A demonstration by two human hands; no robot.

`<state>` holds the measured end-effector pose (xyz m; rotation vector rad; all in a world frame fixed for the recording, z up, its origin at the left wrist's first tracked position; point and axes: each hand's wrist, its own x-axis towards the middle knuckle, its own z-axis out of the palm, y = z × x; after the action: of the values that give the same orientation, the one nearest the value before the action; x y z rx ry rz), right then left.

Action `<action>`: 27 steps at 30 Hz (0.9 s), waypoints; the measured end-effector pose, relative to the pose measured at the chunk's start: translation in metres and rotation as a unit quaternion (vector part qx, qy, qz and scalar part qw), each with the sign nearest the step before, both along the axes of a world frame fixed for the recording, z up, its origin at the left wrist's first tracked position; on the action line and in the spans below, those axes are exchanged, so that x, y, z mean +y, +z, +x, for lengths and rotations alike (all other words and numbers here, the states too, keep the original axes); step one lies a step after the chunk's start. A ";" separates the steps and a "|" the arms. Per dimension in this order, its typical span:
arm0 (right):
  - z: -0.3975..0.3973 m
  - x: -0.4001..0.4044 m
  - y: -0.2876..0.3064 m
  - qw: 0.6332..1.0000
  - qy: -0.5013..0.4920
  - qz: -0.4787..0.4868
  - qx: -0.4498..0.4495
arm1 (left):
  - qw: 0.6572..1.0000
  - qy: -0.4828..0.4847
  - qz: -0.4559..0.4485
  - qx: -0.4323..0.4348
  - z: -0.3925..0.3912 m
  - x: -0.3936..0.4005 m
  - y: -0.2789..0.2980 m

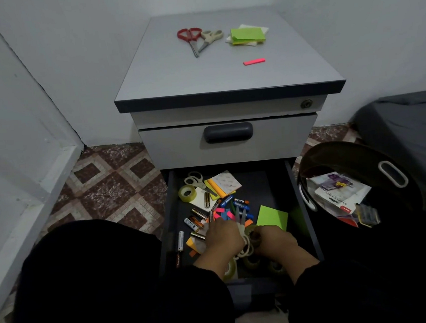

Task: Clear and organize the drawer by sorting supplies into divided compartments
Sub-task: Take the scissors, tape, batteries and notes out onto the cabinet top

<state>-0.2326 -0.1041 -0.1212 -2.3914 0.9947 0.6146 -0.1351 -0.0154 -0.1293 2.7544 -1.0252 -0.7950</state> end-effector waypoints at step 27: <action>-0.002 0.010 0.023 0.994 0.081 -0.053 -0.040 | 0.957 0.148 -0.151 0.201 0.004 0.004 -0.001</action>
<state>-0.2344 -0.0944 -0.0984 -2.5887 0.8231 0.5290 -0.1315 -0.0111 -0.1298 2.2808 -0.5817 -0.9971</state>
